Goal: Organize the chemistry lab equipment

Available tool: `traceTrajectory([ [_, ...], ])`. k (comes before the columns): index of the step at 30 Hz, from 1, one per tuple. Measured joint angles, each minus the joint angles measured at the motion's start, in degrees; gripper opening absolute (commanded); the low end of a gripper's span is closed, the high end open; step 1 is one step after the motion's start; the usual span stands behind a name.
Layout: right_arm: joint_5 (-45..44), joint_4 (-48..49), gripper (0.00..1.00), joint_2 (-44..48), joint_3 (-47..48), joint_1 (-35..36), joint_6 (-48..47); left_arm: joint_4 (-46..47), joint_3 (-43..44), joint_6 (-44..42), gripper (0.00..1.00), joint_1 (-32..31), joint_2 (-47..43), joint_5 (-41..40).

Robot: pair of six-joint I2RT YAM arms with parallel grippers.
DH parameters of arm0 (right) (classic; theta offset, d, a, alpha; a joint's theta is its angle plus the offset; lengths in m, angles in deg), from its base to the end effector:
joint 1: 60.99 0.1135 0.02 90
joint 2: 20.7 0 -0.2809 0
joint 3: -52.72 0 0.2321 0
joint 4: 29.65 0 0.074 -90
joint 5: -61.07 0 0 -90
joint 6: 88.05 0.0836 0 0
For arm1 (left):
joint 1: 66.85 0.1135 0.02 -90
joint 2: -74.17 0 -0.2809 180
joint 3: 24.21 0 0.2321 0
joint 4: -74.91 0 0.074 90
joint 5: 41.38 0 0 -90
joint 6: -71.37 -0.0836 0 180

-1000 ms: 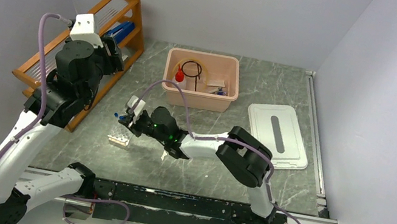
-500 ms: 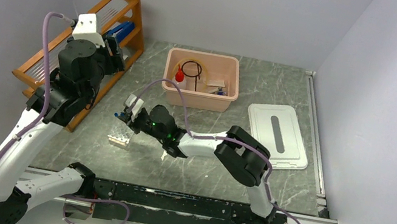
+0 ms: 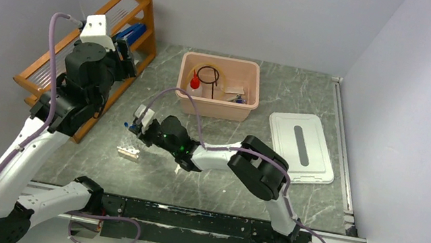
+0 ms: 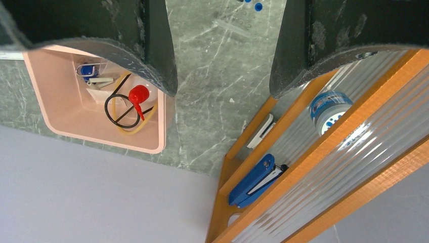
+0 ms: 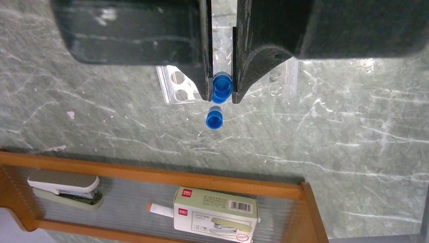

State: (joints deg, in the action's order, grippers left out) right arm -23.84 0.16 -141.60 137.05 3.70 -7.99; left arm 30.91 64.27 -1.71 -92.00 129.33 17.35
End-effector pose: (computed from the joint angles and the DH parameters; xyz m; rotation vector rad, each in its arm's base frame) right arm 0.2100 0.4614 0.1977 -1.1159 1.3500 0.7840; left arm 0.1962 -0.0442 0.4446 -0.2691 1.7092 -0.0613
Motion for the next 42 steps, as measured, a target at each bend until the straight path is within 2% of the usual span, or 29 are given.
traceTrajectory([
  [9, -0.42, -0.09, 0.05, -0.87, 1.16, 0.00, 0.42, -0.11, 0.02, 0.00, 0.71, 0.00, 0.37, 0.00],
  [28, -0.94, -3.58, 0.04, -0.48, 1.90, -0.39, 1.40, -0.70, 0.02, 0.00, 0.71, 0.00, 0.48, -0.02],
  [42, -1.42, -2.73, 0.16, -0.85, 1.86, -0.90, 3.54, -0.83, 0.02, 0.00, 0.71, 0.00, 0.48, -0.02],
])
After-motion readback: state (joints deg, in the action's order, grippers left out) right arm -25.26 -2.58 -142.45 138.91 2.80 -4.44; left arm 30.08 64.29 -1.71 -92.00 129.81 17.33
